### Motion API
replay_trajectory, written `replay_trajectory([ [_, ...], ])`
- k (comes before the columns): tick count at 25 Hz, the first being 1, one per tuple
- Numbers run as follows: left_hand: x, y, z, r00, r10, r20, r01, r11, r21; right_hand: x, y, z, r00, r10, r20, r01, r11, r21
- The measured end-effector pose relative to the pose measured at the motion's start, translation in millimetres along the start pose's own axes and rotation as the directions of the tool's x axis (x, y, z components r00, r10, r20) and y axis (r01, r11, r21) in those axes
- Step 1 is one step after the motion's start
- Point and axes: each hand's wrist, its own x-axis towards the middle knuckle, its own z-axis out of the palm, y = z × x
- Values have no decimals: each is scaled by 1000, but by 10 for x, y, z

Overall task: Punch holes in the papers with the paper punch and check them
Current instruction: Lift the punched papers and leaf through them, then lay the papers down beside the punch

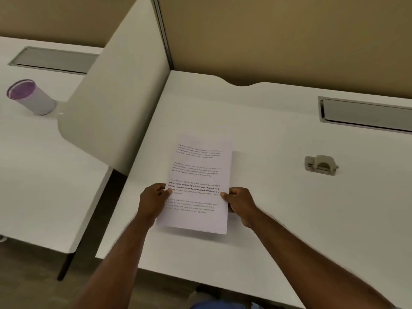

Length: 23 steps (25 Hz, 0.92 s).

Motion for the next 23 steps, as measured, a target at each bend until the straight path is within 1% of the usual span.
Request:
replay_trajectory([
  [5, 467, -275, -272, 1000, -20, -22, 24, 983, 181, 269, -60, 543, 999, 45, -20, -46, 996, -73],
  [7, 537, -329, -286, 999, 5, -34, 3, 969, 246, 303, -62, 591, 998, 56, -23, -59, 990, -130],
  [9, 553, -352, -298, 998, 28, -63, -12, 969, 245, 283, -37, 555, 998, 41, -51, -50, 981, -186],
  [10, 542, -355, -307, 995, 37, -88, -14, 970, 241, 245, -11, 501, 996, 7, -84, -28, 966, -258],
  [12, 491, -349, -316, 985, 76, -152, -32, 962, 271, 113, 75, 342, 981, -122, -149, 42, 889, -456],
  [13, 449, -331, -294, 979, 105, -173, -52, 957, 285, 28, 128, 230, 970, -181, -164, 80, 870, -487],
  [14, 382, -303, -233, 975, 141, -173, -87, 953, 291, -65, 203, 79, 959, -221, -178, 117, 880, -461],
  [16, 193, -250, -50, 959, 248, -140, -196, 931, 307, -224, 378, -318, 922, -300, -246, 182, 895, -408],
  [19, -182, -187, 355, 910, 411, -52, -372, 866, 335, -448, 683, -1106, 809, -446, -381, 239, 844, -480],
  [21, -455, -213, 648, 854, 518, 47, -498, 788, 362, -595, 916, -1572, 754, -496, -430, 221, 809, -545],
  [23, -722, -289, 929, 804, 564, 188, -587, 702, 402, -726, 1170, -1922, 741, -509, -438, 192, 786, -588],
])
